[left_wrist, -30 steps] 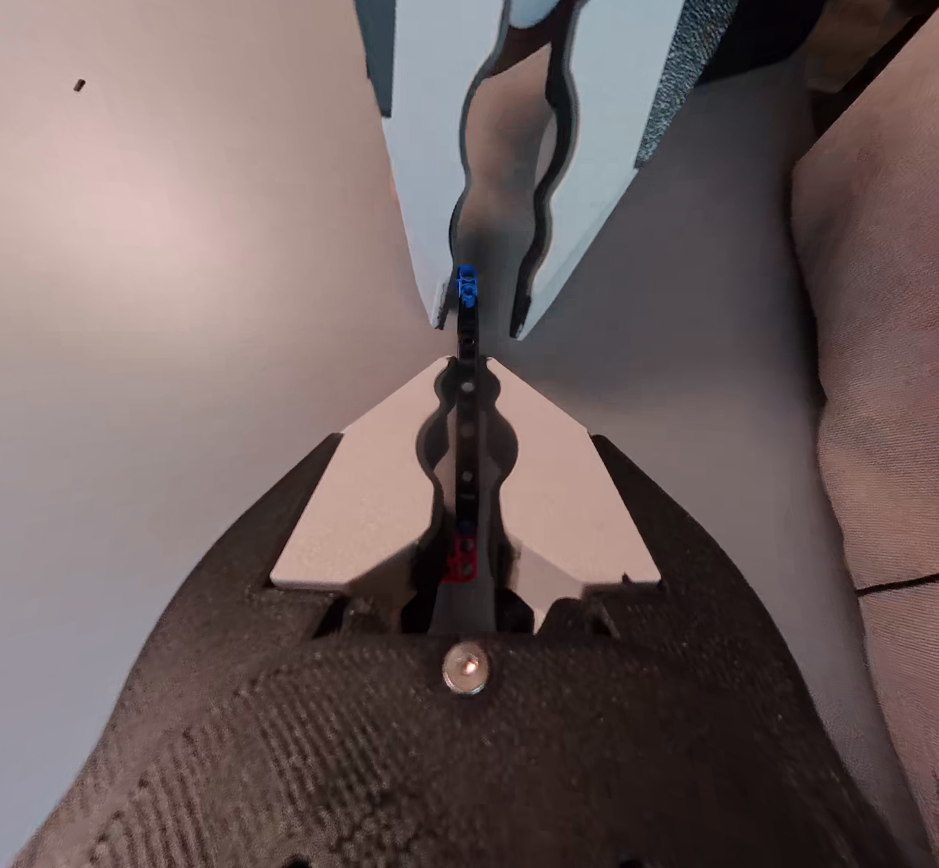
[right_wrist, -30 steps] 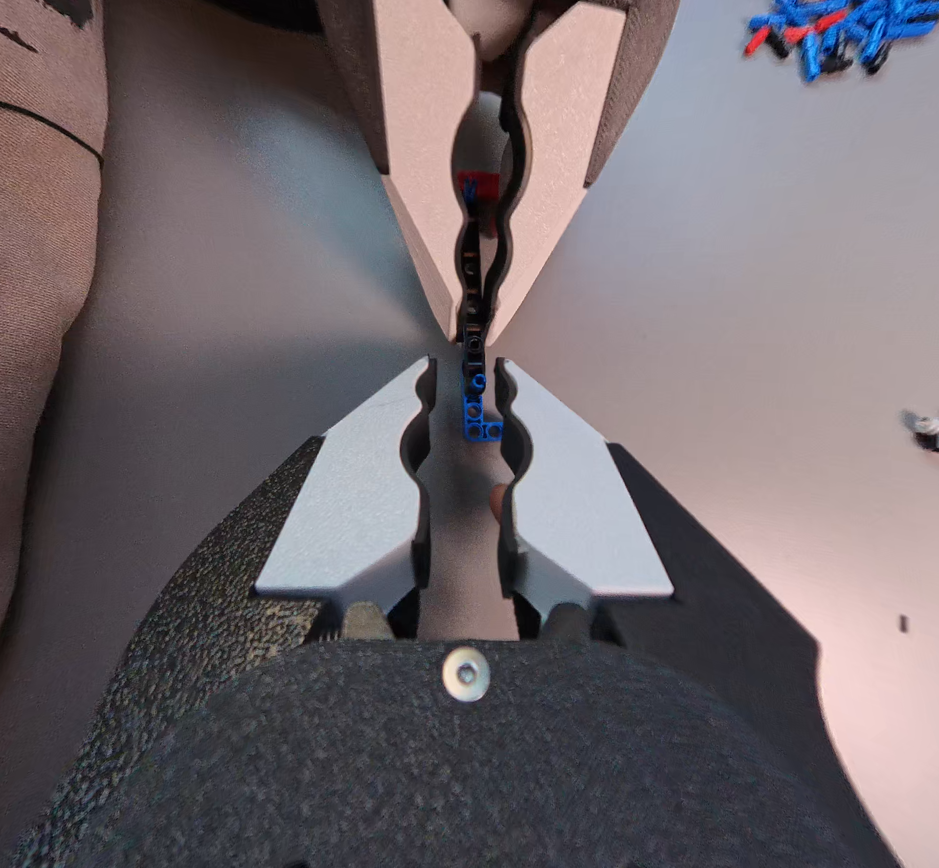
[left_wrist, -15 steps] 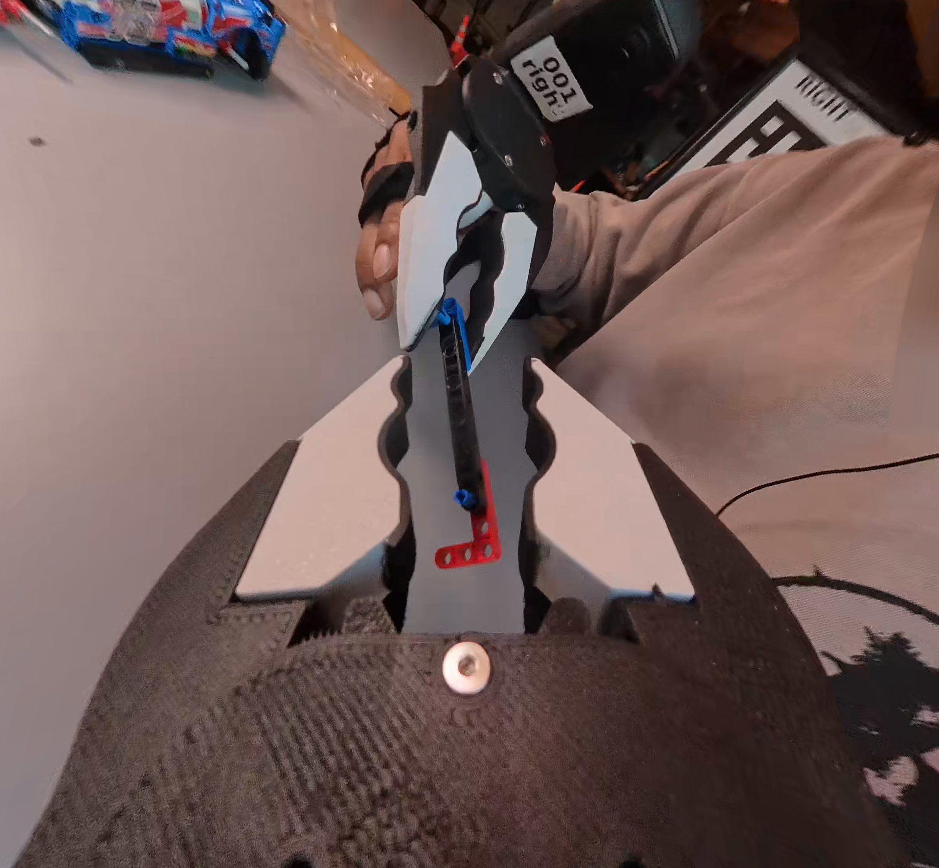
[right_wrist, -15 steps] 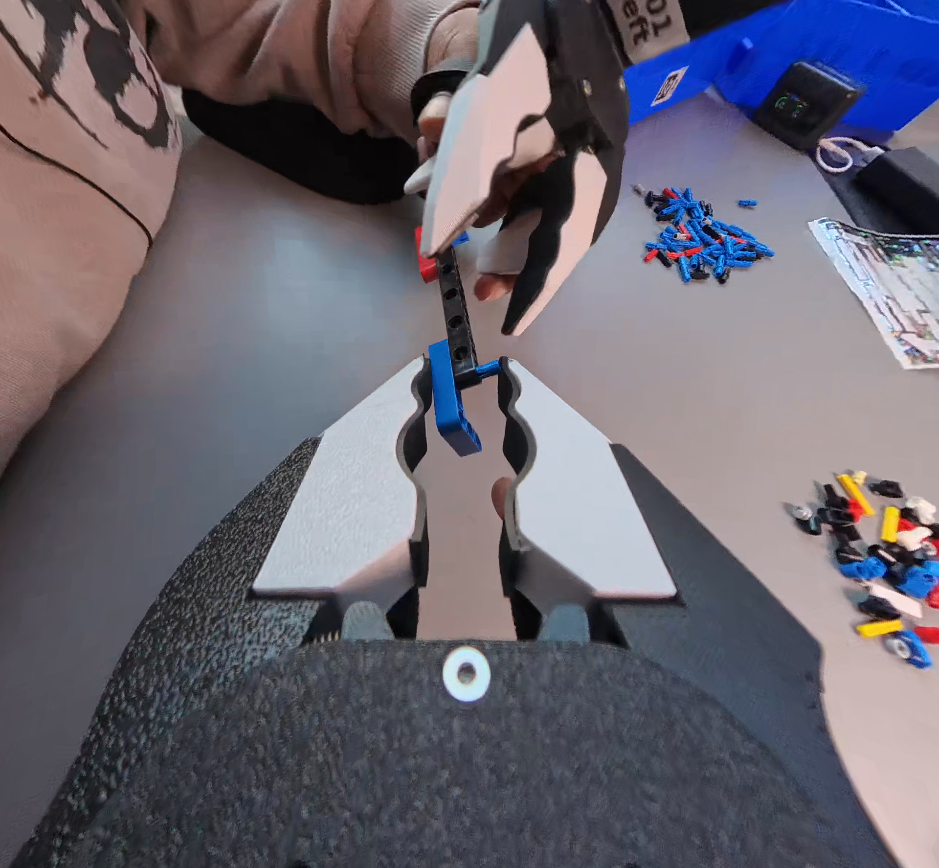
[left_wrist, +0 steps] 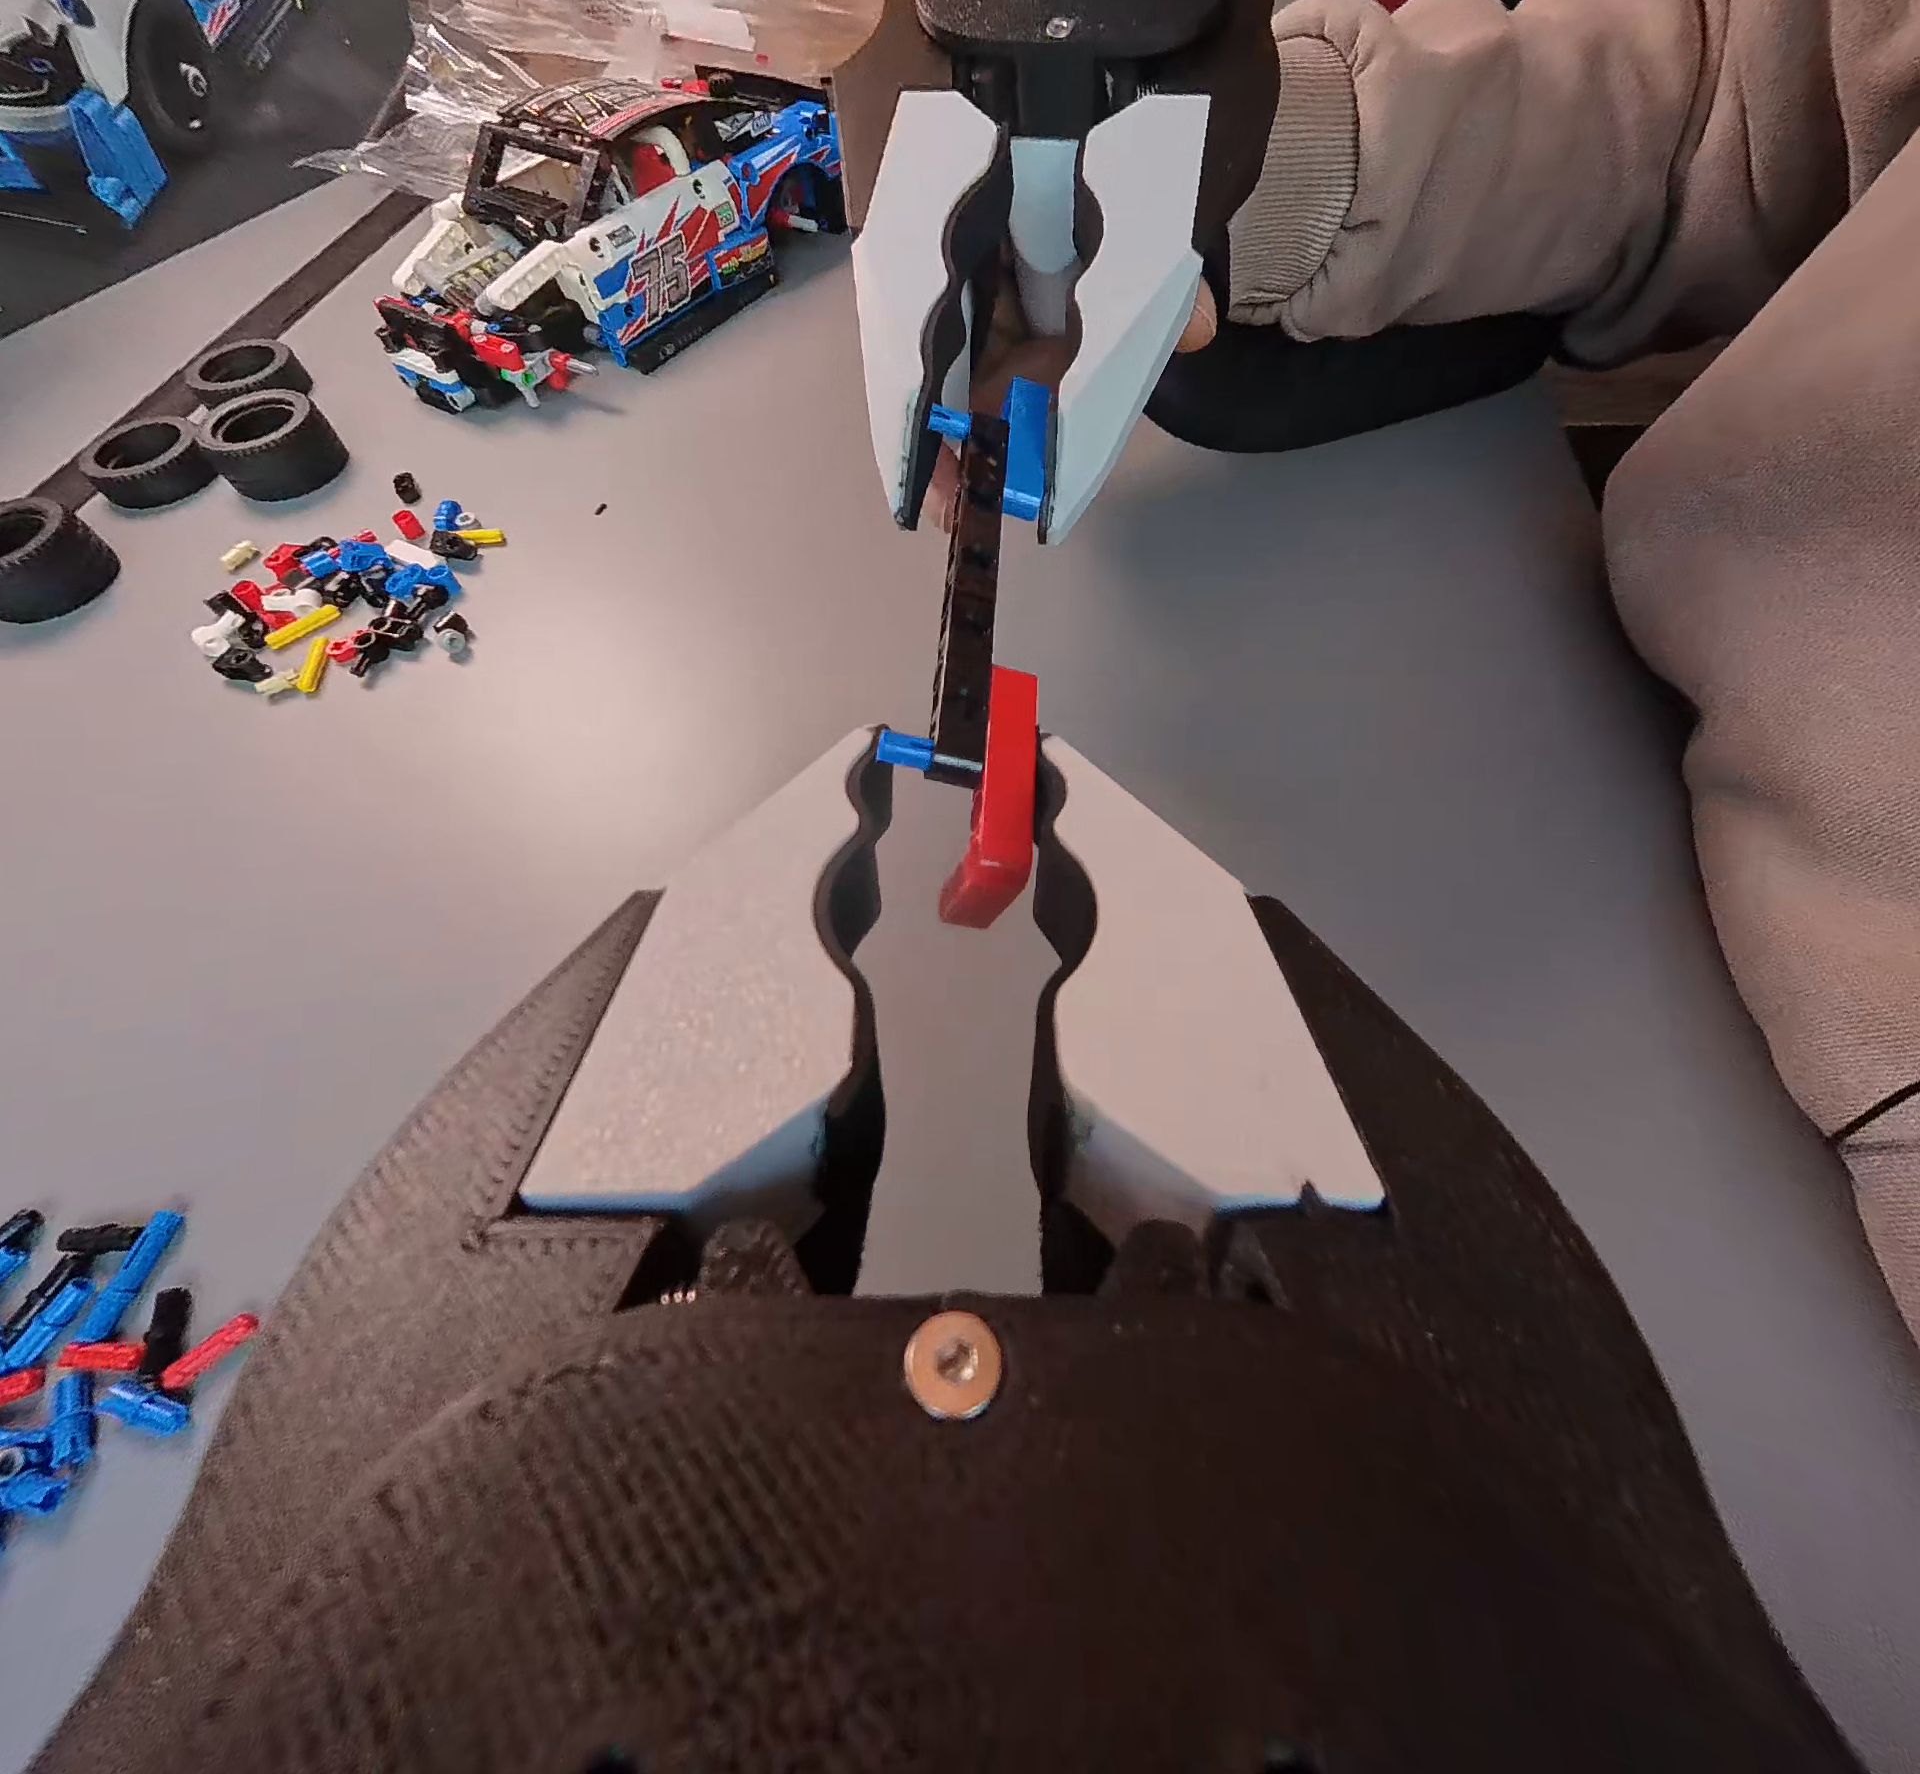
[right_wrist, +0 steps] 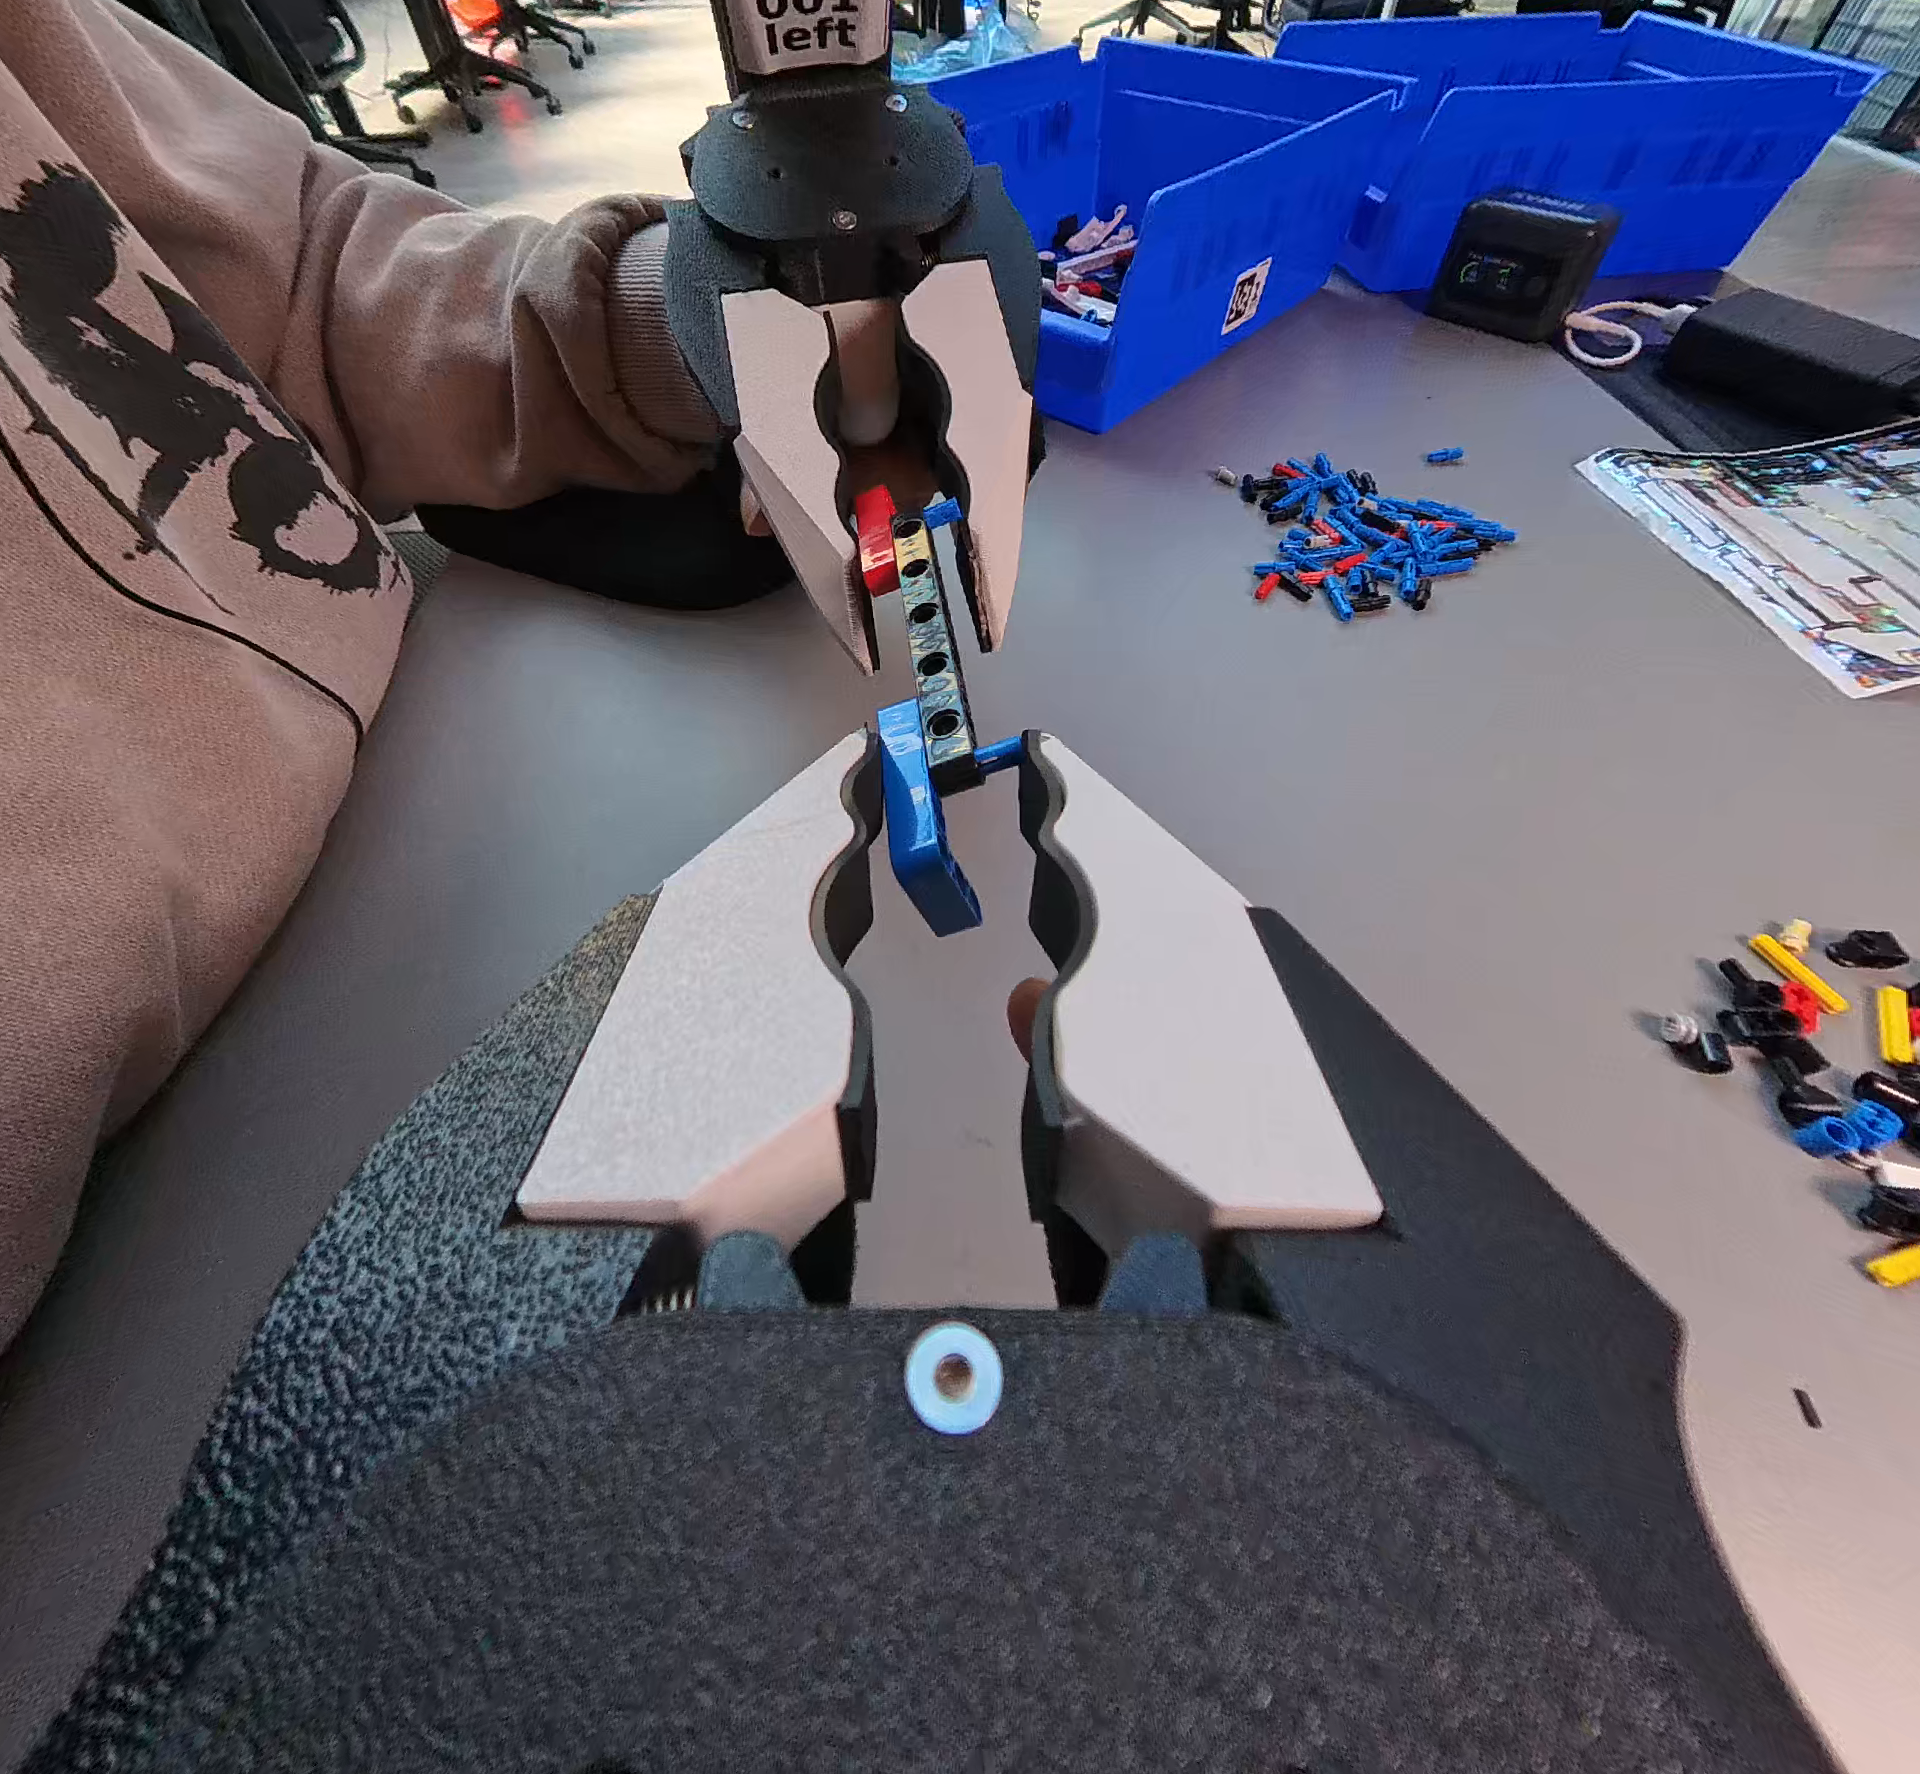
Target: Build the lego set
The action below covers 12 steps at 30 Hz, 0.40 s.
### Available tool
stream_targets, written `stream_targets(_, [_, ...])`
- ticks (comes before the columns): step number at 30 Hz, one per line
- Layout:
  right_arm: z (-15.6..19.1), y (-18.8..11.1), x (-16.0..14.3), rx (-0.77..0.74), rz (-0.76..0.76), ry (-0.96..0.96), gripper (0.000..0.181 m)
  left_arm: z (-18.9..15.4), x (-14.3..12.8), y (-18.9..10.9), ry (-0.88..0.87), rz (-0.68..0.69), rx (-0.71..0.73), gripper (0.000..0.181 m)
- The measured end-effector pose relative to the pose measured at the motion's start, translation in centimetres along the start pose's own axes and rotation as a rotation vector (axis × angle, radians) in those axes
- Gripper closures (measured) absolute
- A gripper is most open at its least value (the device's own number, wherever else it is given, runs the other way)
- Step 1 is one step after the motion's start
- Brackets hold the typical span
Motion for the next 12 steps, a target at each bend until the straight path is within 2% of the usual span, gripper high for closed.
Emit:
stream_targets(3, [-0.3, 0.1, -0.1, -0.046, 0.007, -0.055, 0.157, 0.3, 0.1, 0.0, 0.017, -0.019, 0.022, 0.166])
stream_targets(8, [-0.3, -0.3, 1.0, -0.151, 0.042, -0.302, 0.144, 0.7, -0.1, 0.1, 0.038, -0.017, 0.054, 0.167])
stream_targets(12, [0.4, 0.5, 0.5, -0.206, 0.12, -0.511, 0.147, 0.7, -0.2, 0.3, 0.033, -0.02, 0.045, 0.167])
Point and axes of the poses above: each gripper's, where its closed fingertips meet, y out along the fingers, x out of its top, z = x × y across the jaws, the point moved 3 cm from there along -y, back along the fingers, and after that the axes turned 12 degrees about -x, right-handed, at the moved point
